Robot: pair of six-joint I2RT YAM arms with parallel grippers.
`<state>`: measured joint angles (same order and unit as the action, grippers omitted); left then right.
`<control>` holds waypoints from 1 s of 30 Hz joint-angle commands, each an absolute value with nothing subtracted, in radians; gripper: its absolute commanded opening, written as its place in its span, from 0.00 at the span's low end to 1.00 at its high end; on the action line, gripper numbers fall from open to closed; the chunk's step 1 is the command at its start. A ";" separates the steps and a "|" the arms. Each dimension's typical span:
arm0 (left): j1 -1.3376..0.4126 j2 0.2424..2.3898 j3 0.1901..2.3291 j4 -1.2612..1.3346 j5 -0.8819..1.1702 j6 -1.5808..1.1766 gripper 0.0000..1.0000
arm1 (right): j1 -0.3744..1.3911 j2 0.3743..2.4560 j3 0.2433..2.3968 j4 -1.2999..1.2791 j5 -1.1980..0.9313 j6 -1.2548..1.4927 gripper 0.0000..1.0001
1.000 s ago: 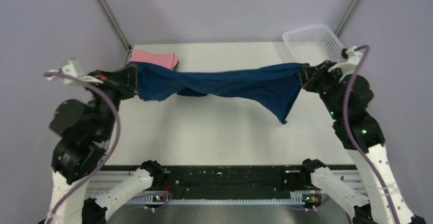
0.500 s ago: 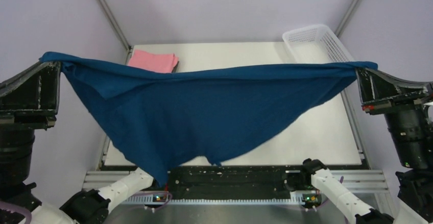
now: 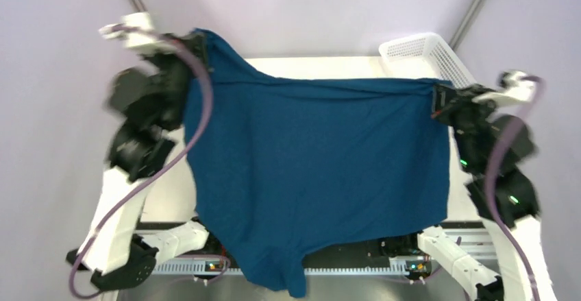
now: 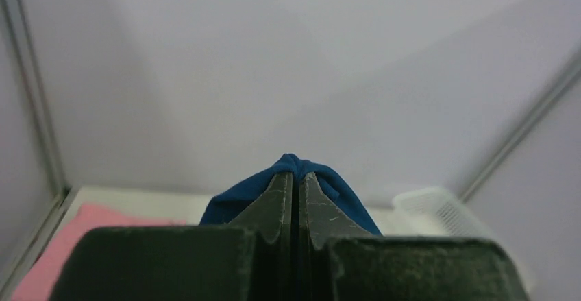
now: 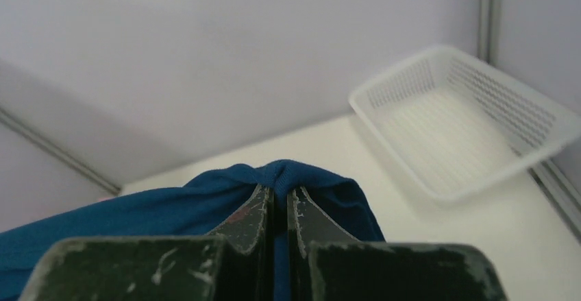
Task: Fold and stack the t-shirts
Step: Flatten out the tshirt
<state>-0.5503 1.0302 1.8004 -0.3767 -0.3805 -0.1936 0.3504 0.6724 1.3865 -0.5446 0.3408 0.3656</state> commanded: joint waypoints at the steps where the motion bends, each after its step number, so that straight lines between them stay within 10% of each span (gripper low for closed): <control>1: -0.509 1.141 1.548 -0.243 -0.632 -0.146 0.00 | 0.349 0.808 1.146 -0.439 0.552 0.361 0.00; 10: -0.289 1.789 1.487 -0.206 -0.230 -0.282 0.05 | 0.158 1.295 0.792 -0.013 0.203 0.507 0.09; 16: -0.277 2.134 1.997 -0.613 -0.191 -0.363 0.98 | 0.133 1.462 0.936 -0.057 0.099 0.492 0.70; 24: -0.280 1.923 1.696 -0.445 -0.021 -0.457 0.99 | 0.140 1.281 0.840 -0.082 -0.034 0.437 0.96; 30: -0.385 1.648 1.310 -0.284 0.061 -0.573 0.99 | 0.245 1.317 0.770 -0.084 -0.060 0.421 0.99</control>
<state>-0.2996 1.8233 1.5002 -0.4221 -0.0143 -0.4824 0.1776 1.2743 0.8158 -0.0868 -0.0086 0.4454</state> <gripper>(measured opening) 0.987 0.985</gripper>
